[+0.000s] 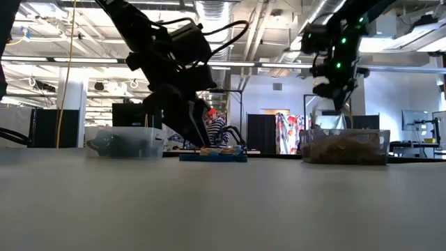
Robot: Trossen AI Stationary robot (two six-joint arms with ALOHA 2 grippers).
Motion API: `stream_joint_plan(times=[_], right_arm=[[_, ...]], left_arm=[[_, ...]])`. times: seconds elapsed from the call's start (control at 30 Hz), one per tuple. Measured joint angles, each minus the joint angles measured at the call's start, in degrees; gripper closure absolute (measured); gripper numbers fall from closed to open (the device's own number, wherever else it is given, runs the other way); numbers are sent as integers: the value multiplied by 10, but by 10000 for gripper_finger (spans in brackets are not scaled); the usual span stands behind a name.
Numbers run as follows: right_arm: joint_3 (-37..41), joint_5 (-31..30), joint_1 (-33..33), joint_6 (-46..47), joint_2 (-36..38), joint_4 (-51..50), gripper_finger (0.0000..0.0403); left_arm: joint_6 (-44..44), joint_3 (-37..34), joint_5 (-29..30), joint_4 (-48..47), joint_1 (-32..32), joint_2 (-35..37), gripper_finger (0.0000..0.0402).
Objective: Sort rubber bands into baskets
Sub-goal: Put the white rubber band into the black transparent bin
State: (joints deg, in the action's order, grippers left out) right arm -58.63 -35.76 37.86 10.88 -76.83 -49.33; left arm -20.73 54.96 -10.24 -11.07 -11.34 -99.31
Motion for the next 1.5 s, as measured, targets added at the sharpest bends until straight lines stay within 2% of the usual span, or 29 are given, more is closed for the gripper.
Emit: stream_joint_plan(times=[0.27,0.5,0.6,0.9,1.03,1.13,1.23,1.33,1.5], right_arm=[[0,62,1,-4,-80,0,356],[0,72,-19,1,-77,-24,341],[0,72,-27,15,-53,-47,310],[0,72,-39,75,29,-138,157],[0,72,-55,118,65,-146,131],[2,72,-94,138,88,-112,129],[18,72,-146,138,100,-36,128],[39,69,-201,119,103,51,128],[96,29,-283,83,92,225,128]], left_arm=[[-2,0,0,-6,1,0,223],[-14,0,0,-23,0,0,223],[-24,0,5,-26,-2,0,223],[-25,0,22,-27,-35,3,223],[-21,0,37,-28,-54,25,223],[-21,0,50,-26,-70,53,223],[-20,0,57,-18,-89,79,223],[-20,0,65,-12,-110,95,223],[-8,0,80,10,-138,87,223]])
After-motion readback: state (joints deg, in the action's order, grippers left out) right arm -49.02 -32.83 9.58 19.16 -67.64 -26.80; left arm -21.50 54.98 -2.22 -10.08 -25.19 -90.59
